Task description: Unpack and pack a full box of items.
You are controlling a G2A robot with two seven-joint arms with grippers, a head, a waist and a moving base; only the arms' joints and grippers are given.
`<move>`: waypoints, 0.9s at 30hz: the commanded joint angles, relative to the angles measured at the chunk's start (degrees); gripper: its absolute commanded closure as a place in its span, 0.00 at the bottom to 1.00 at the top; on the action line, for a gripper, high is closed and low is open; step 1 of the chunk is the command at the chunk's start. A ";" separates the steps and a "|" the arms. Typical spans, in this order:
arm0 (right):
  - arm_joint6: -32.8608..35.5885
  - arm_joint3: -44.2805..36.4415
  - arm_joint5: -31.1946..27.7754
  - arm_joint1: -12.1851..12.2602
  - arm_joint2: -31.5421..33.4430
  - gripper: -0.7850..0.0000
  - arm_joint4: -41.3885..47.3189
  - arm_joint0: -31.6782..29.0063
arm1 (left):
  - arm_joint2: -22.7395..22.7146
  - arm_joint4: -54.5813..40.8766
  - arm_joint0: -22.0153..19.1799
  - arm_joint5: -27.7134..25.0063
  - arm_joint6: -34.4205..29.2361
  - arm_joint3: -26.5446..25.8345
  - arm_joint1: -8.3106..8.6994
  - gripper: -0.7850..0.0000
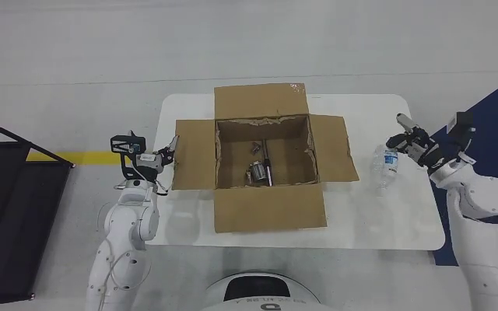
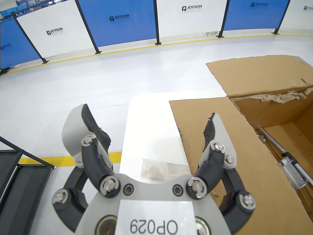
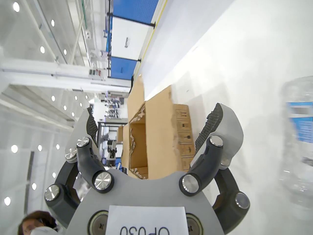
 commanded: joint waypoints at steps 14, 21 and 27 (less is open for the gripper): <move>2.46 -13.89 5.26 0.03 -7.48 0.00 -8.61 2.33 | 0.00 0.00 0.00 0.00 0.00 0.00 0.00 0.00; 5.46 -24.77 12.86 0.40 -16.47 0.00 -27.94 6.19 | 0.00 0.00 0.00 0.00 0.00 0.00 0.00 0.00; 19.37 -26.66 21.68 -0.18 -35.41 0.00 -50.74 18.88 | 0.00 0.00 0.00 0.00 0.00 0.00 0.00 0.00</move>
